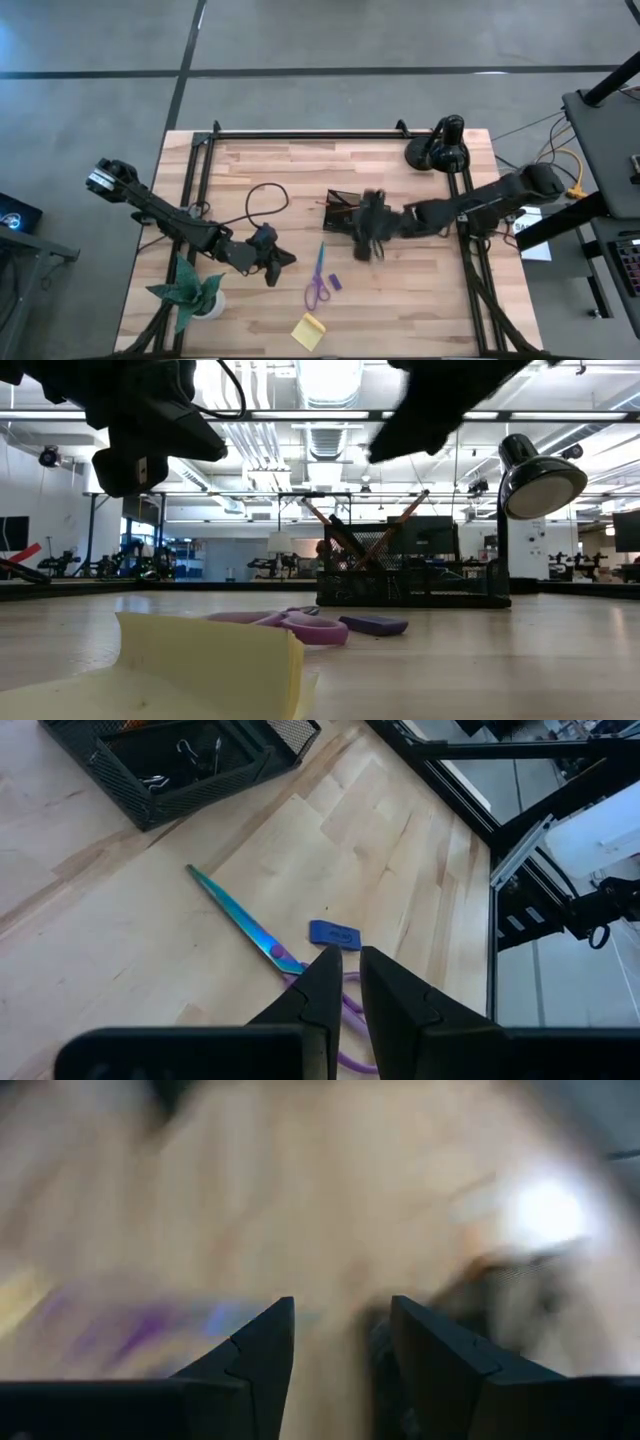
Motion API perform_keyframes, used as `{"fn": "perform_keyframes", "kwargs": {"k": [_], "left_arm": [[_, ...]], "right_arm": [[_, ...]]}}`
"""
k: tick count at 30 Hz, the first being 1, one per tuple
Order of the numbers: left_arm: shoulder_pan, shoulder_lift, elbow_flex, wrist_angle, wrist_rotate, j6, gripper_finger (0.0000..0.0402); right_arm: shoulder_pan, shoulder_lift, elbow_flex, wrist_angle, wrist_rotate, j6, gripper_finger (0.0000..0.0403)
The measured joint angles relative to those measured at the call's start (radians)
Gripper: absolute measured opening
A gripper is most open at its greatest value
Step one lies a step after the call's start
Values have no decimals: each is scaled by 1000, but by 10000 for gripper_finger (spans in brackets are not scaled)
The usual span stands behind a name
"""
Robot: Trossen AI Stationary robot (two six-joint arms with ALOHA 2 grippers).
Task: Pick and place office supplies into organizer
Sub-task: Put the blue eraser into the black desk organizer
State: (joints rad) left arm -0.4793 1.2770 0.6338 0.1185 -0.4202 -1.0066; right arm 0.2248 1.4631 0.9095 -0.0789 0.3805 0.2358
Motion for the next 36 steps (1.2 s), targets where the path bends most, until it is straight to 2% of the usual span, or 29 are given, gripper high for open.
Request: {"fn": "perform_keyframes", "kwargs": {"k": [2, 4, 6, 10, 13, 16, 20, 28, 36], "left_arm": [[0, 0, 0, 1, 0, 21, 25], [0, 0, 0, 1, 0, 45, 25], [1, 0, 0, 2, 0, 49, 25], [2, 0, 0, 1, 0, 49, 25], [2, 0, 0, 0, 6, 51, 25], [2, 0, 0, -2, 25, 85, 25], [2, 0, -2, -7, 51, 165, 25], [2, 0, -2, -110, 54, 212, 25], [2, 0, -3, -197, 54, 239, 25]], "right_arm": [[48, 28, 60, -155, -111, -9, 157], [94, 86, 113, -252, -161, 6, 157], [132, 168, 171, -293, -130, 107, 157], [182, 337, 315, -373, -17, 433, 157], [207, 456, 453, -552, 2, 637, 157], [232, 561, 574, -685, 11, 758, 157], [252, 655, 688, -694, 5, 794, 157], [279, 683, 690, -693, 72, 808, 157], [308, 701, 685, -683, 99, 960, 157]]}}
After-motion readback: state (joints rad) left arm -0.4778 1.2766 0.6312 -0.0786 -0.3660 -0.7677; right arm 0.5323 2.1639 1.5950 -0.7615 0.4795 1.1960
